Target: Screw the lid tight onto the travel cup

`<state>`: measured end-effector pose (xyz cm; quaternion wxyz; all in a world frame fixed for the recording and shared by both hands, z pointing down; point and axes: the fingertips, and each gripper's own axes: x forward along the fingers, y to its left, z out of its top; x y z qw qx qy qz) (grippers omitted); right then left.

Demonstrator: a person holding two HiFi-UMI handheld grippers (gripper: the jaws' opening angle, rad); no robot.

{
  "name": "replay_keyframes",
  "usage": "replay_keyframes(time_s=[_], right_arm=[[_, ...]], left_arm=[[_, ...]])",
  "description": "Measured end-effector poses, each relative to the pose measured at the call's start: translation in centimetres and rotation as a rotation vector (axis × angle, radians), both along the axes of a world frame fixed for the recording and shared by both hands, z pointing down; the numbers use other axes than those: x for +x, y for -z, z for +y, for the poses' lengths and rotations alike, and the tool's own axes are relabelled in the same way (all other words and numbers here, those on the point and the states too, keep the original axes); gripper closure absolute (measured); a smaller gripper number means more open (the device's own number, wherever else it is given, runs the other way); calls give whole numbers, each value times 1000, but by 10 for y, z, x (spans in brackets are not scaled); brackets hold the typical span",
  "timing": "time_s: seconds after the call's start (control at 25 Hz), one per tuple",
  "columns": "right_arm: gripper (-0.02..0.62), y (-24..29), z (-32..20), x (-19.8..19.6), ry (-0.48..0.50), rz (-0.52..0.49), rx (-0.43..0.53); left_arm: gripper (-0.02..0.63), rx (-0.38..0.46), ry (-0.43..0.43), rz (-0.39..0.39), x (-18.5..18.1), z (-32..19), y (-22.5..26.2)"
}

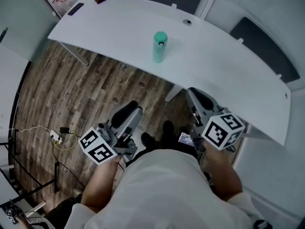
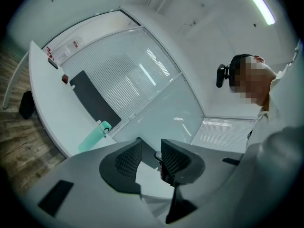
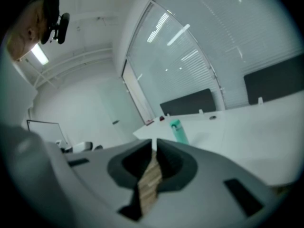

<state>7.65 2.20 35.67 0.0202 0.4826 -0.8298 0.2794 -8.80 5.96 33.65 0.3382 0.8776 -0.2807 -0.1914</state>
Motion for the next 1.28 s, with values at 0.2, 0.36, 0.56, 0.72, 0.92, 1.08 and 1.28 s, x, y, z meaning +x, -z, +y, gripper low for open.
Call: replay_keyframes(time_s=[0.2, 0.36, 0.56, 0.72, 0.92, 1.08, 1.28], right_arm=[[554, 2, -10, 7, 38, -8, 10], [557, 10, -19, 20, 64, -8, 27], [563, 14, -26, 33, 79, -30, 21], [572, 15, -29, 35, 101, -28, 31], [572, 9, -24, 41, 103, -26, 22], [574, 8, -27, 37, 99, -6, 17], [574, 15, -17, 32, 104, 16, 36]], left_arm=[[460, 13, 28, -11, 6, -5, 4], [460, 19, 44, -14, 21, -11, 9], [460, 23, 49, -10, 36, -16, 16], [460, 25, 51, -15, 43, -19, 18], [460, 6, 35, -23, 55, -16, 10], [460, -6, 17, -24, 53, -20, 7], [460, 3, 11, -23, 51, -10, 13]])
